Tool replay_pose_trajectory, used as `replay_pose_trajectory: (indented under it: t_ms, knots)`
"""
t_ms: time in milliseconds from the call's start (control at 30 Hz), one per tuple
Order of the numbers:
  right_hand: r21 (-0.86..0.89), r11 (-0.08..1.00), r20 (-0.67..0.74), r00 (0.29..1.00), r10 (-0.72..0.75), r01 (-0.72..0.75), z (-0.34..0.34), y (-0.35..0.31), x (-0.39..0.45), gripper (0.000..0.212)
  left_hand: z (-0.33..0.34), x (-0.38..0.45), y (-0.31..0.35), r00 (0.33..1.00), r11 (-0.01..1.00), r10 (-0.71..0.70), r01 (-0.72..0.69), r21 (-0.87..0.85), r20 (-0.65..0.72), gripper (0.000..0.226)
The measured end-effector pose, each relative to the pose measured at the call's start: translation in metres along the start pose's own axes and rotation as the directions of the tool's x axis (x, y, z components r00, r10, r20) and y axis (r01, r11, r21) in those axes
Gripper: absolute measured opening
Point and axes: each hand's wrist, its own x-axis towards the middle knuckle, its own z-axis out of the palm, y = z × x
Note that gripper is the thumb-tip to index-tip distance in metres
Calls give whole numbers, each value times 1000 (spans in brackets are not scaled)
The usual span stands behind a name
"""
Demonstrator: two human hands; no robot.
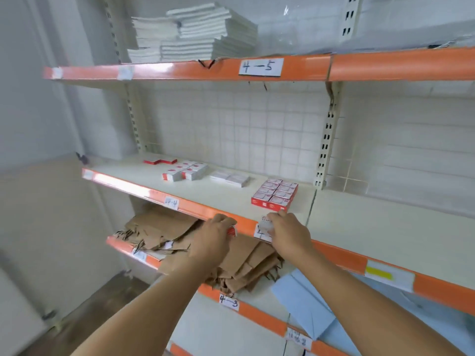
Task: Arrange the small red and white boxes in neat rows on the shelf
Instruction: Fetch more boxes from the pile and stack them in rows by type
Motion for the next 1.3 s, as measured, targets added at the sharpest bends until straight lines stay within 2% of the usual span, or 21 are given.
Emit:
replay_pose_trajectory:
  t_ms: [167, 333, 633, 900, 1067, 1300]
  knots:
    - [5, 999, 18, 999, -39, 38, 23, -61, 29, 36, -21, -3, -70, 1000, 999, -28, 29, 24, -12, 34]
    - [2, 999, 17, 999, -51, 51, 39, -91, 64, 37, -28, 19, -110, 999, 999, -50, 50, 14, -18, 34]
    - [4, 999, -56, 997, -48, 48, 63, -98, 152, 32, -20, 99, -148, 997, 998, -59, 60, 27, -42, 37]
    - [28, 1000, -33, 999, 10, -9, 85, -101, 211, 33, -6, 169, -178, 1000, 999, -28, 28, 44, -6, 37]
    - [33, 998, -23, 998, 61, -60, 103, -109, 238, 30, 6, 210, -198, 999, 999, 37, -37, 24, 30, 37]
    - [66, 985, -13, 987, 163, -161, 121, -130, 264, 35, 15, 248, -224, 954, 957, 272, -282, 69, 125, 36]
